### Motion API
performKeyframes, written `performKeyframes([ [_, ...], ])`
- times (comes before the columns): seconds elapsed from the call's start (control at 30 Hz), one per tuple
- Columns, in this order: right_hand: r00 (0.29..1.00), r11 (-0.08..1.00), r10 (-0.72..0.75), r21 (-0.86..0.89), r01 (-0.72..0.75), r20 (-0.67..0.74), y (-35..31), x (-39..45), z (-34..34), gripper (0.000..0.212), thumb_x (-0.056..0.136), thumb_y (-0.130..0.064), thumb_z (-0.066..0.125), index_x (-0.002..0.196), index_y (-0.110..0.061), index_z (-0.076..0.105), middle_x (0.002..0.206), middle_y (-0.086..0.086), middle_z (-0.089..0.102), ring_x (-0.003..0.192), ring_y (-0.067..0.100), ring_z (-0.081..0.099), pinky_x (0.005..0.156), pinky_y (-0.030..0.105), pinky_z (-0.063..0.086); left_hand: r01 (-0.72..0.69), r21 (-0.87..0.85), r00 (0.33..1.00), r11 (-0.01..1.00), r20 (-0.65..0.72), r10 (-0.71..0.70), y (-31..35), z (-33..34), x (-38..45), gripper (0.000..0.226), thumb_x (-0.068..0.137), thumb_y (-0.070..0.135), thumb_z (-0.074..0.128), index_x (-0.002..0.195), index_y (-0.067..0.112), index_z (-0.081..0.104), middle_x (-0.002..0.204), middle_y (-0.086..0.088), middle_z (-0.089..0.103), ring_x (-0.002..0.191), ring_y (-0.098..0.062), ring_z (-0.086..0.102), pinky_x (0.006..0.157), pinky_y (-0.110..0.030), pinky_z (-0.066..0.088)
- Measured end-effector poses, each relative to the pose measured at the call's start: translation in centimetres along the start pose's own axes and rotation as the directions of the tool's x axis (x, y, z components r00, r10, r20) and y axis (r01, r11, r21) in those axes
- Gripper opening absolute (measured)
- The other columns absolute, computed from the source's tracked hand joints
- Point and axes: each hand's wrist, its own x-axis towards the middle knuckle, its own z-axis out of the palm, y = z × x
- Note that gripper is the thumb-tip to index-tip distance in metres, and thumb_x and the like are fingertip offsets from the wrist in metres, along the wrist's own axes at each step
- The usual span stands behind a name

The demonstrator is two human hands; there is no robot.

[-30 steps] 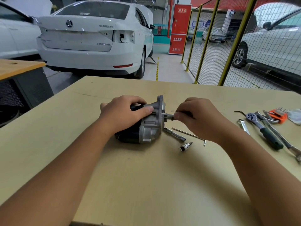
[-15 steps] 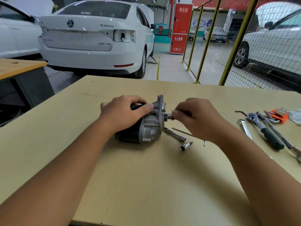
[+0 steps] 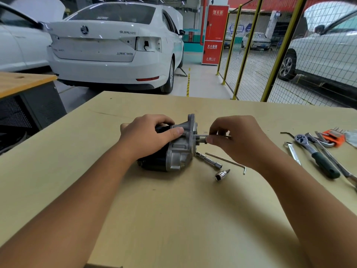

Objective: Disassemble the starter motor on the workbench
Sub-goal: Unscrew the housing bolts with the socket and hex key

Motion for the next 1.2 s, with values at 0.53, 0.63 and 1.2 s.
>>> performKeyframes([
  [0.53, 0.997, 0.999, 0.01, -0.041, -0.007, 0.078, 0.0, 0.0, -0.4, 0.012, 0.087, -0.033, 0.075, 0.08, -0.03, 0.066, 0.078, -0.012, 0.06, 0.072, 0.005, 0.054, 0.066, 0.037, 0.05, -0.009, 0.009, 1.0, 1.0, -0.004, 0.009, -0.1, 0.1, 0.0, 0.064, 0.066, 0.093, 0.043, 0.109, 0.054, 0.067, 0.102, 0.033, 0.065, 0.102, -0.004, 0.053, 0.091, -0.04, 0.025],
  [0.63, 0.981, 1.0, 0.012, -0.025, -0.007, 0.192, -0.2, -0.2, -0.6, 0.012, 0.096, -0.034, 0.061, 0.087, -0.028, 0.066, 0.073, -0.008, 0.06, 0.068, 0.012, 0.054, 0.06, 0.031, 0.041, -0.008, 0.013, 1.0, 1.0, -0.006, 0.008, -0.2, 0.1, 0.1, 0.061, 0.066, 0.092, 0.045, 0.108, 0.053, 0.068, 0.101, 0.032, 0.065, 0.102, -0.006, 0.053, 0.09, -0.04, 0.025],
  [1.2, 0.993, 0.999, 0.0, -0.047, 0.006, 0.122, -0.1, 0.0, -0.9, 0.009, 0.093, -0.03, 0.068, 0.085, -0.026, 0.065, 0.079, -0.009, 0.053, 0.073, 0.01, 0.049, 0.062, 0.029, 0.036, -0.011, -0.005, 1.0, 1.0, -0.005, 0.011, -0.1, -0.1, -0.1, 0.07, 0.061, 0.095, 0.044, 0.111, 0.052, 0.067, 0.109, 0.028, 0.067, 0.107, -0.008, 0.055, 0.094, -0.041, 0.028],
])
